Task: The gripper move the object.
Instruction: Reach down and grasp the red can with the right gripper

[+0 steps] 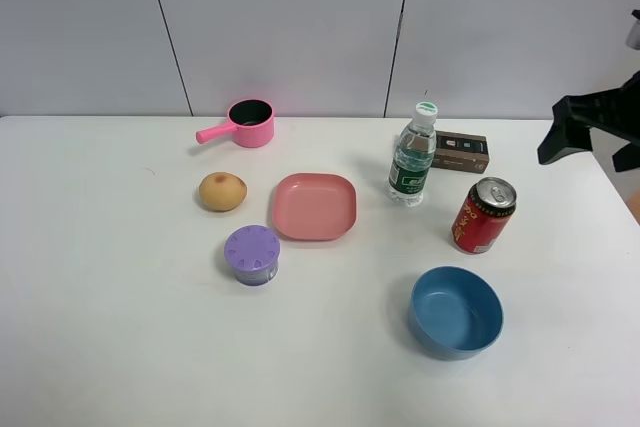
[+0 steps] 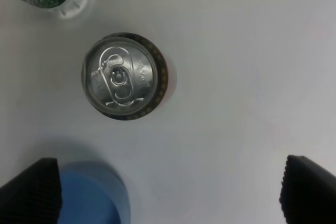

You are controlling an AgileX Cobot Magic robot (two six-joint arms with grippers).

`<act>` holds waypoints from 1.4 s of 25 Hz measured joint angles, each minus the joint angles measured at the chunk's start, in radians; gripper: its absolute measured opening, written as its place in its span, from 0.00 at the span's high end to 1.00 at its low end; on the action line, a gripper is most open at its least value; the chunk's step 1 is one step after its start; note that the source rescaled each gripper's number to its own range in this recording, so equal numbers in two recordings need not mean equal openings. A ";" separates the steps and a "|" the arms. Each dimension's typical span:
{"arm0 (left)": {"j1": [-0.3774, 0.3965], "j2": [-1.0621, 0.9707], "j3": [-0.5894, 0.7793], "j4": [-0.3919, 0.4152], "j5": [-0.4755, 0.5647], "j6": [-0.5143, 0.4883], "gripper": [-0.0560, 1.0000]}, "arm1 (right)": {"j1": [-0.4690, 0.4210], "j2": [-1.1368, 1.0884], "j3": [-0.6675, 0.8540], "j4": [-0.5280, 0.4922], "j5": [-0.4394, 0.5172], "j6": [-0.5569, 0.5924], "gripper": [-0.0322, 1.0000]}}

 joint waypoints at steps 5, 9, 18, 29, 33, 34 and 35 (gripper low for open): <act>0.000 0.000 0.000 0.000 0.000 0.000 0.00 | 0.124 0.102 -0.076 -0.081 0.017 0.073 0.00; 0.000 0.000 0.000 0.000 0.000 0.000 0.00 | 0.205 0.189 -0.109 -0.182 0.010 0.170 0.00; 0.000 0.000 0.000 0.000 0.000 0.000 0.00 | 0.209 0.296 -0.114 -0.187 -0.017 0.209 0.00; 0.000 0.000 0.000 0.000 0.000 0.000 0.00 | 0.209 0.376 -0.114 -0.172 -0.053 0.206 0.00; 0.000 0.000 0.000 0.000 0.000 0.000 0.00 | 0.209 0.400 -0.114 -0.171 -0.065 0.206 0.00; 0.000 0.000 0.000 0.000 0.000 0.000 0.00 | 0.209 0.407 -0.114 -0.170 -0.065 0.205 0.00; 0.000 0.000 0.000 0.000 0.000 0.000 0.00 | 0.209 0.416 -0.114 -0.170 -0.065 0.205 0.00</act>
